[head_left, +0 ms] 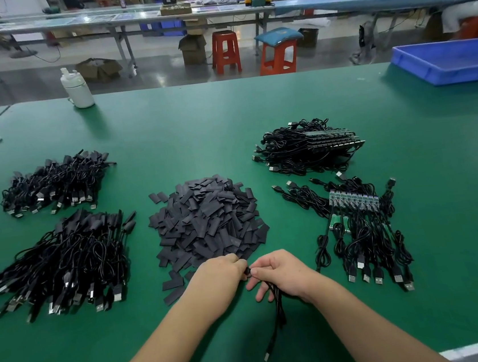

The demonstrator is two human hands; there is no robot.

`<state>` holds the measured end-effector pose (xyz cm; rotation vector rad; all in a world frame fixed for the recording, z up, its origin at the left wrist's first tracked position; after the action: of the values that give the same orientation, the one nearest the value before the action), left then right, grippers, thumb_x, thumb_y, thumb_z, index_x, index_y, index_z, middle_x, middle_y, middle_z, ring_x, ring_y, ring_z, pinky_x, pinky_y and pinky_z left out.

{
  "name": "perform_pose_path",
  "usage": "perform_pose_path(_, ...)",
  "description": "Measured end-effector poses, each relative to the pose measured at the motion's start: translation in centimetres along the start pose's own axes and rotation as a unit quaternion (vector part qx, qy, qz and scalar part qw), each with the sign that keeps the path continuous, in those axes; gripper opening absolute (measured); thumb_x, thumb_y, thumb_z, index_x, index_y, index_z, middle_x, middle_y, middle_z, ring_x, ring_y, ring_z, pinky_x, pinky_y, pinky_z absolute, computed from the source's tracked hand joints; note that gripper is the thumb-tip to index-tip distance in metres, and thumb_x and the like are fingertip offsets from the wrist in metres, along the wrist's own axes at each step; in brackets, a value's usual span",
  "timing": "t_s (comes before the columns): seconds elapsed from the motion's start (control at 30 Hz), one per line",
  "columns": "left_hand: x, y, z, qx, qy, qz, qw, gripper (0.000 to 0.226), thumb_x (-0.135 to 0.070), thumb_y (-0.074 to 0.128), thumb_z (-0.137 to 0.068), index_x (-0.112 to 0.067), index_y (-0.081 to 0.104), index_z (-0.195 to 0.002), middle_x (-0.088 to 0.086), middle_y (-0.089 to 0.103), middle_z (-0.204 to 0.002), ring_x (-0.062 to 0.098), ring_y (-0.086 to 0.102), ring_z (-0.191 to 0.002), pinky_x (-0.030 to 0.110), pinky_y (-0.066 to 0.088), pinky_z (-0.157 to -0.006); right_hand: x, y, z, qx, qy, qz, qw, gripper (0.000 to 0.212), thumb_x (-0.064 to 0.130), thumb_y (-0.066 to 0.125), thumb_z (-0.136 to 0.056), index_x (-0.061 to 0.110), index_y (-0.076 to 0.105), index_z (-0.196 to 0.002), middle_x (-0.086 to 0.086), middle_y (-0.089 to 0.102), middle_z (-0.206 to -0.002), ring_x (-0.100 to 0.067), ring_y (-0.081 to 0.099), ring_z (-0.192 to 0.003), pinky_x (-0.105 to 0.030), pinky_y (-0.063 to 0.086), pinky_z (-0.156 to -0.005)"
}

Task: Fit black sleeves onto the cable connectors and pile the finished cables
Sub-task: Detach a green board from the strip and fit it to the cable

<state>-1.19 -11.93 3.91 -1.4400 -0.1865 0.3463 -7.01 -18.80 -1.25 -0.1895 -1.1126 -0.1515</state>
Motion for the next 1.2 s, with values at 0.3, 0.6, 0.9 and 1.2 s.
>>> perform_pose_path(0.3,-1.1,-0.1,0.4,-0.007,-0.002,-0.054,0.999,0.026,-0.014,0.046,-0.095,-0.016,0.047,-0.121,0.002,0.050,-0.118,0.022,0.052,-0.111,0.033,0.045,-0.084,0.2,-0.1,0.1,-0.013,-0.006,-0.009,1.000,0.015,0.010,0.052,-0.103,0.001,0.064,-0.102,-0.008,0.073,-0.085,-0.017,0.070,-0.061,-0.024,0.050,-0.049)
perform_pose_path(0.6,0.4,-1.9,1.3,-0.176,-0.066,0.228,0.955,0.075,-0.009,0.060,-0.092,-0.028,0.022,-0.154,-0.005,0.029,-0.156,0.008,0.053,-0.120,0.019,0.044,-0.096,0.5,-0.8,0.2,-0.033,-0.021,-0.079,0.996,0.015,0.017,0.059,-0.100,0.005,0.068,-0.100,-0.010,0.076,-0.092,-0.020,0.071,-0.068,-0.025,0.053,-0.055)
perform_pose_path(0.9,1.0,1.2,2.2,-0.150,-0.200,0.661,0.707,0.010,-0.019,0.067,-0.092,-0.019,0.075,-0.098,-0.001,0.077,-0.088,0.012,0.071,-0.086,0.024,0.056,-0.079,3.2,-2.1,0.2,-0.156,-0.074,-0.282,0.944,0.023,0.026,0.075,-0.079,0.011,0.080,-0.095,-0.006,0.076,-0.107,-0.020,0.066,-0.104,-0.039,0.048,-0.101)
perform_pose_path(1.2,4.5,-3.9,3.8,-0.265,-0.213,0.578,0.741,0.012,-0.021,0.068,-0.091,-0.023,0.075,-0.081,-0.002,0.073,-0.074,0.006,0.060,-0.065,0.024,0.047,-0.064,7.8,0.6,1.0,-0.150,-0.129,-0.245,0.949,0.015,0.021,0.068,-0.093,0.013,0.078,-0.102,-0.003,0.077,-0.104,-0.014,0.068,-0.102,-0.031,0.052,-0.098)
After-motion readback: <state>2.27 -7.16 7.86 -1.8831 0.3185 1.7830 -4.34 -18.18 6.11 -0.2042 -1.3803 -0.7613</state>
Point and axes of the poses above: each hand's wrist, its own z-axis away from the middle knuckle, its own y-axis out of the palm, x = y × z, the point moved 10 cm from there along -z, towards the middle knuckle
